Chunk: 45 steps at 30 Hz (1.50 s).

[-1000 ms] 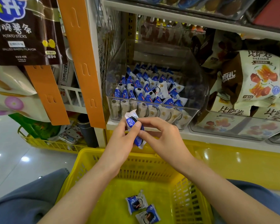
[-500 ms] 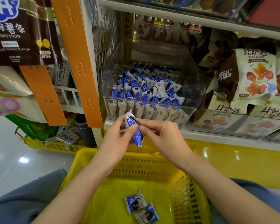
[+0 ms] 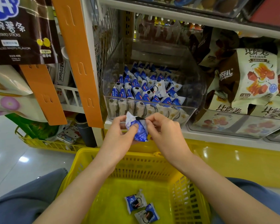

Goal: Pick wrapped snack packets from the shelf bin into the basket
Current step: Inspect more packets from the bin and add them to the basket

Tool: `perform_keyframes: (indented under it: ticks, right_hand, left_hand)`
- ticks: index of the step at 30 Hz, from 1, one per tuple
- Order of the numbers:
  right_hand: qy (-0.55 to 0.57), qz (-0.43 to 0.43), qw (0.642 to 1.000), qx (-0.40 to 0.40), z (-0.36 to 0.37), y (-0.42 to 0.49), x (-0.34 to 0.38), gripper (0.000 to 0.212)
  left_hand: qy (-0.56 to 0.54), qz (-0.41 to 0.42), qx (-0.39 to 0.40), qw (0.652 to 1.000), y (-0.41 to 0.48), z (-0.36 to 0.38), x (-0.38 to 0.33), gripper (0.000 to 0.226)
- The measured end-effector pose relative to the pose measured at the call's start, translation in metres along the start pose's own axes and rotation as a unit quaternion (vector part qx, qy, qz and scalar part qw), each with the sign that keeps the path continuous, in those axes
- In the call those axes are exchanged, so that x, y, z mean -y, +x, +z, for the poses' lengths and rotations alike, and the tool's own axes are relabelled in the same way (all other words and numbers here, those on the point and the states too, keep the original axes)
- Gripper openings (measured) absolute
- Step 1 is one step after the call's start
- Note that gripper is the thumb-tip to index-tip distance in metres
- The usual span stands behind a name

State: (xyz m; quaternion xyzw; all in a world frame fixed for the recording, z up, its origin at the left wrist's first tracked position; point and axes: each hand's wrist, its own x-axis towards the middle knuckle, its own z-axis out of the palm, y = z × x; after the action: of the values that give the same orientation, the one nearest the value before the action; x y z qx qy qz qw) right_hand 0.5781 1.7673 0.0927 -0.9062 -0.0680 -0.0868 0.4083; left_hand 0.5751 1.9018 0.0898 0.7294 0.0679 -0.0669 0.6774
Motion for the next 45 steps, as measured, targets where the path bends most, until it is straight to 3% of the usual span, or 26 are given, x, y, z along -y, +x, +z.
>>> perform_keyframes:
  ticks: [4, 8, 11, 16, 20, 25, 28, 31, 34, 37, 41, 45]
  right_hand:
    - [0.084, -0.02, 0.991, 0.099, 0.0, 0.0, 0.002, 0.029]
    - [0.023, -0.086, 0.983, 0.16, 0.002, -0.005, 0.002, 0.063]
    - [-0.01, -0.143, 0.982, 0.127, 0.001, -0.005, 0.0, 0.048]
    - [0.023, -0.098, 0.993, 0.061, -0.009, 0.002, 0.002, 0.017]
    - [0.097, -0.04, 0.993, 0.057, -0.019, 0.007, 0.005, 0.018]
    - [0.136, -0.015, 0.989, 0.048, -0.027, 0.01, 0.008, 0.025]
    - [0.132, -0.005, 0.991, 0.036, -0.027, 0.009, 0.007, 0.021]
    - [0.198, 0.027, 0.979, 0.026, -0.026, 0.007, 0.01, 0.02]
    - [0.259, 0.043, 0.961, 0.084, -0.025, 0.006, 0.012, 0.018]
    - [0.271, 0.032, 0.955, 0.113, -0.022, 0.003, 0.016, 0.014]
    - [0.268, 0.021, 0.96, 0.082, -0.022, 0.0, 0.016, 0.018]
    - [0.249, 0.026, 0.968, -0.019, -0.034, 0.014, 0.016, 0.017]
  left_hand:
    - [-0.153, -0.069, 0.003, 0.986, 0.004, -0.007, -0.001, 0.042]
    - [-0.246, -0.123, 0.01, 0.961, 0.003, -0.011, -0.007, 0.03]
    - [-0.267, -0.125, 0.037, 0.955, 0.001, -0.011, -0.008, 0.03]
    - [-0.106, -0.085, 0.048, 0.99, 0.001, -0.011, -0.004, 0.047]
    - [-0.049, -0.01, 0.077, 0.996, -0.002, -0.016, -0.007, 0.05]
    - [-0.013, 0.025, 0.139, 0.99, -0.007, -0.015, -0.012, 0.045]
    - [0.03, 0.055, 0.115, 0.991, -0.007, -0.013, -0.012, 0.029]
    - [0.019, 0.068, 0.085, 0.994, -0.006, -0.012, -0.011, 0.025]
    - [-0.062, 0.05, 0.05, 0.996, -0.006, -0.013, -0.01, 0.026]
    - [-0.067, 0.061, 0.012, 0.996, -0.004, -0.014, -0.008, 0.026]
    - [0.029, 0.148, -0.024, 0.988, -0.002, -0.012, -0.009, 0.014]
    - [0.151, 0.256, -0.051, 0.954, 0.01, -0.019, -0.024, 0.016]
